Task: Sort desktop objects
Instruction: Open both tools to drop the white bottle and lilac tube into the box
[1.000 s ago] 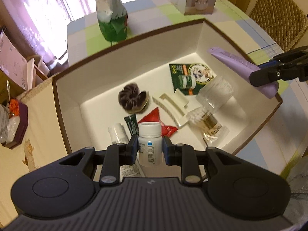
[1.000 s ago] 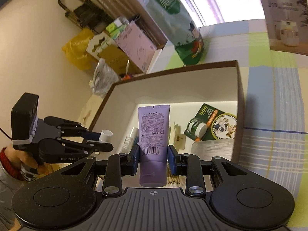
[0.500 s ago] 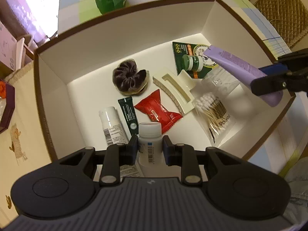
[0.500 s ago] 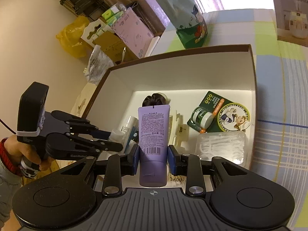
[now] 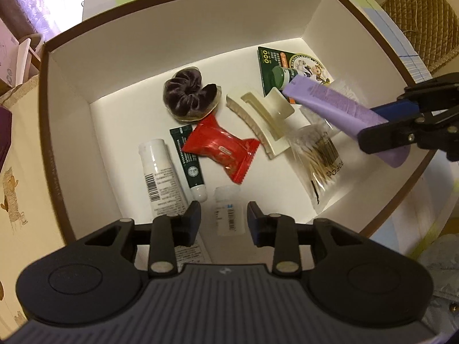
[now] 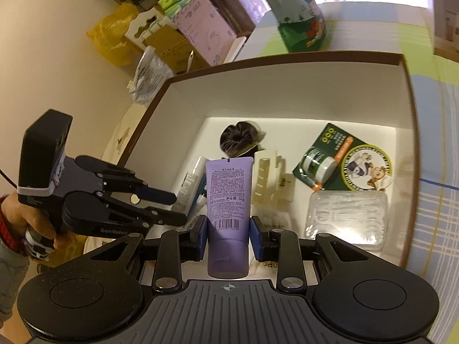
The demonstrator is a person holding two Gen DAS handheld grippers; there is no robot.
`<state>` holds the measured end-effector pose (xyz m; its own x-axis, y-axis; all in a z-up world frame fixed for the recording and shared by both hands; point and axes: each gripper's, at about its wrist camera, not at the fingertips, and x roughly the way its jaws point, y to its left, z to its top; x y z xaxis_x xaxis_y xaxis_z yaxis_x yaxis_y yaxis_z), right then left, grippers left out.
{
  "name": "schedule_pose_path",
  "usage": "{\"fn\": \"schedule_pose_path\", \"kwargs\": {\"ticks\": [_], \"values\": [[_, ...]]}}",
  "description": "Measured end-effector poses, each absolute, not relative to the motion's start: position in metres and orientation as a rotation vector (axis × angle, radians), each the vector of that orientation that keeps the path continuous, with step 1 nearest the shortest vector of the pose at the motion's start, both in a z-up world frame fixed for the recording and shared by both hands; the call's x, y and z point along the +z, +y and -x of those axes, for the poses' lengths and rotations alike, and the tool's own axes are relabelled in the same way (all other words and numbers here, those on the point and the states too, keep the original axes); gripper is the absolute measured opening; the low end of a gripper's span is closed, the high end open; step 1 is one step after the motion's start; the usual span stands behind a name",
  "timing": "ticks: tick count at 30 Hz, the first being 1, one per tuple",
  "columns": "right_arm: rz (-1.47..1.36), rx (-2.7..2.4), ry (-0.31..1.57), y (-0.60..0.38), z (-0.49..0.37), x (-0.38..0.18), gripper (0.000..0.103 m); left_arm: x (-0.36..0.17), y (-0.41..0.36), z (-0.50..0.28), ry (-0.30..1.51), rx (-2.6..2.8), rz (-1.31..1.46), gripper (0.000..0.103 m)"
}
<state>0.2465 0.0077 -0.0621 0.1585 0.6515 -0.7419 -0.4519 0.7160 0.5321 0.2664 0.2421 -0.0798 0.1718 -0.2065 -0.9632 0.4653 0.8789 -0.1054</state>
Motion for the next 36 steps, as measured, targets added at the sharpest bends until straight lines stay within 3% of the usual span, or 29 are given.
{"fn": "schedule_pose_path", "kwargs": {"ticks": [33, 34, 35, 36], "values": [[0.104, 0.797, 1.237, 0.082, -0.240, -0.090, 0.034, -0.072, 0.258, -0.261, 1.280, -0.455, -0.256, 0.030], [0.123, 0.797, 1.234, 0.083, -0.238, -0.089, 0.035, -0.072, 0.257, -0.261, 1.280, -0.455, -0.258, 0.030], [0.128, 0.801, 1.231, 0.084, -0.237, -0.089, 0.053, -0.072, 0.257, -0.261, 1.280, -0.455, -0.258, 0.030], [0.121, 0.803, 1.221, 0.083, -0.236, -0.087, 0.078, -0.072, 0.257, -0.261, 1.280, -0.456, -0.257, 0.030]]}}
